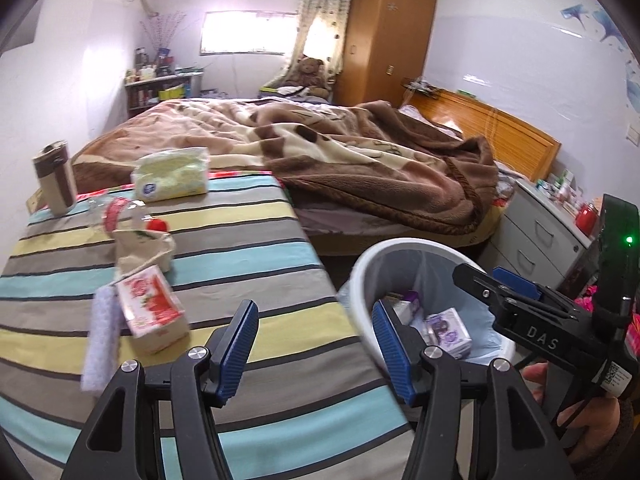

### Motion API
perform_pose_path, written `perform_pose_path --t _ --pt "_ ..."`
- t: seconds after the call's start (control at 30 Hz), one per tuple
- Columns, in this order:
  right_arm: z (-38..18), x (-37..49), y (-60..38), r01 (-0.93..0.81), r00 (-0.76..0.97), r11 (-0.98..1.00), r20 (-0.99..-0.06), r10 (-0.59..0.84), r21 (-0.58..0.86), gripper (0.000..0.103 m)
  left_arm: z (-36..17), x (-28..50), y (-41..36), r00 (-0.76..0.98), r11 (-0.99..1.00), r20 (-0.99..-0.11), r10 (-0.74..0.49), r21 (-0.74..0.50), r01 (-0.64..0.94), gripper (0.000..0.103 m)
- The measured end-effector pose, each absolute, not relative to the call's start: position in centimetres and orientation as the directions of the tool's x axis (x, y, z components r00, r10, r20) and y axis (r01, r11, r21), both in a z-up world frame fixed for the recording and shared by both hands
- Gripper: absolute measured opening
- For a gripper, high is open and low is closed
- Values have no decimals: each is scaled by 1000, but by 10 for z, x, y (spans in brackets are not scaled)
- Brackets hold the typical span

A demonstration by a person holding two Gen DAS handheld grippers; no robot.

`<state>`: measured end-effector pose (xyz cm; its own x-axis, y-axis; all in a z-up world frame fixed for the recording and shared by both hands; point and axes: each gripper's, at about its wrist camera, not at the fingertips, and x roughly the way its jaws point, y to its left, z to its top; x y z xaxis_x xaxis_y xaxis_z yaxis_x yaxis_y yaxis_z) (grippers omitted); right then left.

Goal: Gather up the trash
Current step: 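Move both tools back over the table toward the foam sleeve and strawberry carton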

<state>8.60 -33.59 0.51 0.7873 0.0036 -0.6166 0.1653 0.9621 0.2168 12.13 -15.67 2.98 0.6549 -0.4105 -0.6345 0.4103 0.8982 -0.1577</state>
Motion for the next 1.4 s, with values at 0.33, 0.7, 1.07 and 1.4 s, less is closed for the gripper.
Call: perform_pose_path --t 0.33,0.7,1.07,1.4 --pt "8 99 -291 53 807 983 -587 60 174 75 25 129 -96 695 936 -632 -344 -175 304 59" --pt "5 116 -250 -51 784 983 -603 150 177 75 10 140 -29 716 971 -656 -240 -179 161 59" --pt "-1 136 -213 -125 747 980 -636 194 152 75 -32 173 9 644 982 -744 -179 -171 76 60" --pt "-7 150 -193 -153 719 977 -662 212 147 75 -53 202 11 594 986 -787 -165 -147 79 59"
